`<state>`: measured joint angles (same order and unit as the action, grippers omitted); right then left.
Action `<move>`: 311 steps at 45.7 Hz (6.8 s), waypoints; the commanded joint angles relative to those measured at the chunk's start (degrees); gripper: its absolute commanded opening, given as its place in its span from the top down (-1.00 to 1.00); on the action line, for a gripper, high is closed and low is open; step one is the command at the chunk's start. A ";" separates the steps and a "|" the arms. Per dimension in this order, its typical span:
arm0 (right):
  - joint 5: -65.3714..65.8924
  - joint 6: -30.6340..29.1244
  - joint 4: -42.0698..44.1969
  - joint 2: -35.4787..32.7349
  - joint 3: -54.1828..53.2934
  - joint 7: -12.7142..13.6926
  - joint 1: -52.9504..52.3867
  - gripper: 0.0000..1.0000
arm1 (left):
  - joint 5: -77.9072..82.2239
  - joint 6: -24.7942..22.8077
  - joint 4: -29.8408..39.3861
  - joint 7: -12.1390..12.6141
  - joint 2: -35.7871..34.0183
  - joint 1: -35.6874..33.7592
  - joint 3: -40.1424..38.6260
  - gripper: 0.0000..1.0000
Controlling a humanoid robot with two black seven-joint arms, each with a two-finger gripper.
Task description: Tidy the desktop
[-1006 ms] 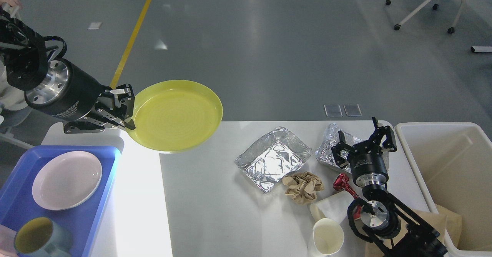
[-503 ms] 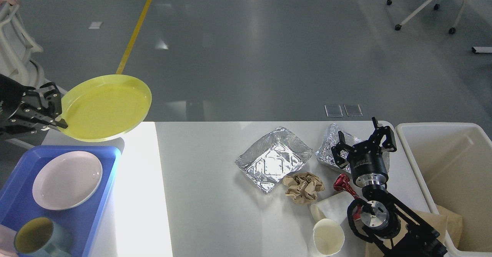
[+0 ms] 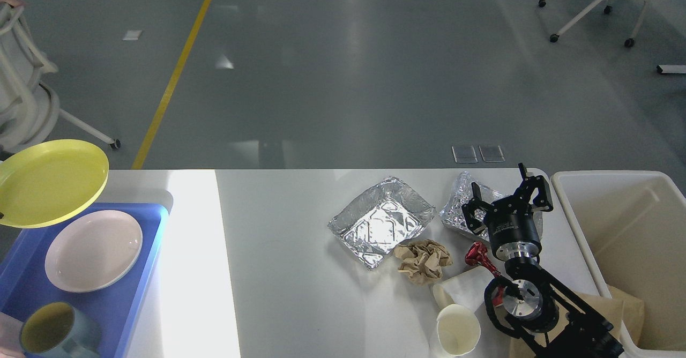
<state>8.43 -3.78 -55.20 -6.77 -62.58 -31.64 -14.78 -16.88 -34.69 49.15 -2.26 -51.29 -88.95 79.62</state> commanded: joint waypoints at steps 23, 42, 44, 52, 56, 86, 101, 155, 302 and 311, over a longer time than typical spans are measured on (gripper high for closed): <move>-0.08 0.00 0.01 0.00 0.00 0.00 -0.07 -1.00 | -0.08 6.65 -21.11 8.50 11.65 30.06 -23.10 1.00; 0.00 0.00 0.01 0.00 0.00 0.00 0.01 -1.00 | -0.08 6.57 -20.85 8.50 12.26 29.98 -23.19 1.00; -0.08 0.00 0.01 0.00 0.00 0.00 0.01 -1.00 | -0.08 6.48 -20.76 8.50 12.26 29.98 -23.19 1.00; 0.00 0.00 0.01 0.00 0.00 0.00 0.01 -1.00 | 0.01 6.83 -20.76 8.50 12.09 29.89 -23.19 0.48; 0.00 0.00 0.01 0.00 0.00 0.00 0.01 -1.00 | -0.08 6.83 -20.68 8.41 12.00 29.45 -23.19 -0.15; 0.00 0.00 0.01 0.00 0.00 0.00 -0.07 -1.00 | -0.26 5.69 -20.41 8.32 9.19 17.33 -23.01 -0.93; 0.00 0.00 0.01 0.00 0.00 0.00 0.01 -1.00 | -0.43 5.16 -20.32 7.27 3.92 15.12 -47.86 -0.93; 0.00 0.00 0.01 0.00 0.00 0.00 -0.07 -1.00 | 35.42 12.98 12.99 -4.69 33.53 74.01 -165.83 -0.93; 0.00 0.00 0.01 0.00 0.00 0.00 -0.07 -1.00 | 31.03 0.42 -7.32 -14.53 41.09 71.11 -161.97 -0.94; -0.08 0.00 0.01 0.00 0.00 0.00 0.01 -1.00 | 31.03 0.42 -7.32 -14.53 41.09 71.11 -161.97 -0.94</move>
<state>8.43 -3.78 -55.19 -6.77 -62.58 -31.64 -14.83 14.15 -34.28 41.83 -16.78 -10.20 -17.84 -82.35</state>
